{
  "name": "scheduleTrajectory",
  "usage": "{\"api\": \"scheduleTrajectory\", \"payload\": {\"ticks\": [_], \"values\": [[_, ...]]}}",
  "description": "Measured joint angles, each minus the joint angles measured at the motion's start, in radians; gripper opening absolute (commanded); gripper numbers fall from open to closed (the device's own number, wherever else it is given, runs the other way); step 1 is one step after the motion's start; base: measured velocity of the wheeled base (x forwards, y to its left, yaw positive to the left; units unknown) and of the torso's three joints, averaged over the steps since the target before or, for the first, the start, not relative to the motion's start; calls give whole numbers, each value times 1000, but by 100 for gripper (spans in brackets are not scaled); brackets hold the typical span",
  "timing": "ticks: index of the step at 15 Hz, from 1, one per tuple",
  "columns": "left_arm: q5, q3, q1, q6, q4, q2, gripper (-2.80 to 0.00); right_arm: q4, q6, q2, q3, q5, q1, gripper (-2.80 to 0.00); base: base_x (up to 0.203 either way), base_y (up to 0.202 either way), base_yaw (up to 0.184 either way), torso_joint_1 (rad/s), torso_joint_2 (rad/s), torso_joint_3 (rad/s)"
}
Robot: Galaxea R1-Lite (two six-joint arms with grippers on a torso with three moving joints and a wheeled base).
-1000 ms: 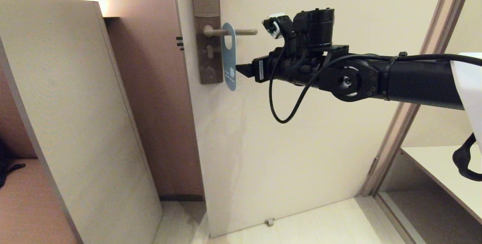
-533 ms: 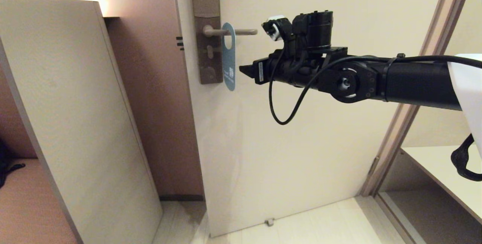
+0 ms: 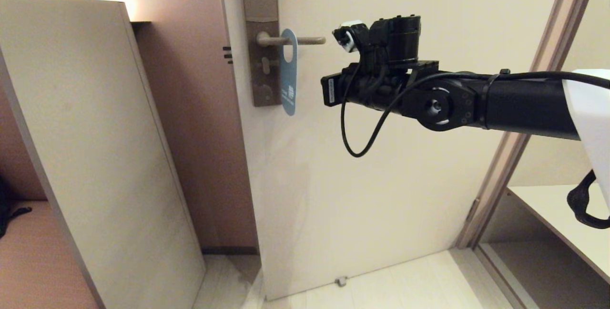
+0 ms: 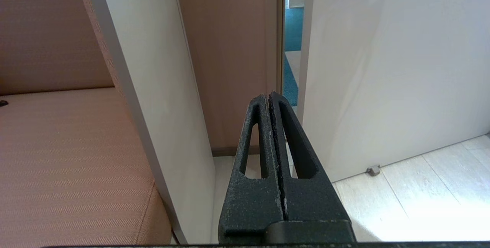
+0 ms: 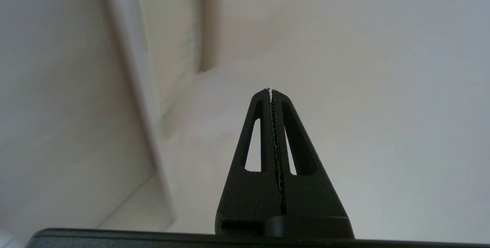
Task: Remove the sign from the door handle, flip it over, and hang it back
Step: Hang the sign back with the other side facing out
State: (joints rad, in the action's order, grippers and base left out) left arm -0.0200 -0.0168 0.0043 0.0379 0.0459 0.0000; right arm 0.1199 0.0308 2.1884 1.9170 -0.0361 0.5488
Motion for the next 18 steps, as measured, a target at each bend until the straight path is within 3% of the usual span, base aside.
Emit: {"api": "scheduleTrajectory", "payload": {"ticks": [3,9,18], "values": [[0,0,0,0,0,0,-280,88,-4,31,21,-76,-3,-280,0,0,0,0,0,0],[0,0,0,0,0,0,-280,197,-1,100,71,-78,17,-280,0,0,0,0,0,0],[0,0,0,-1,0,0,-280,416,-3,167,71,-87,152,-280,0,0,0,0,0,0]]}}
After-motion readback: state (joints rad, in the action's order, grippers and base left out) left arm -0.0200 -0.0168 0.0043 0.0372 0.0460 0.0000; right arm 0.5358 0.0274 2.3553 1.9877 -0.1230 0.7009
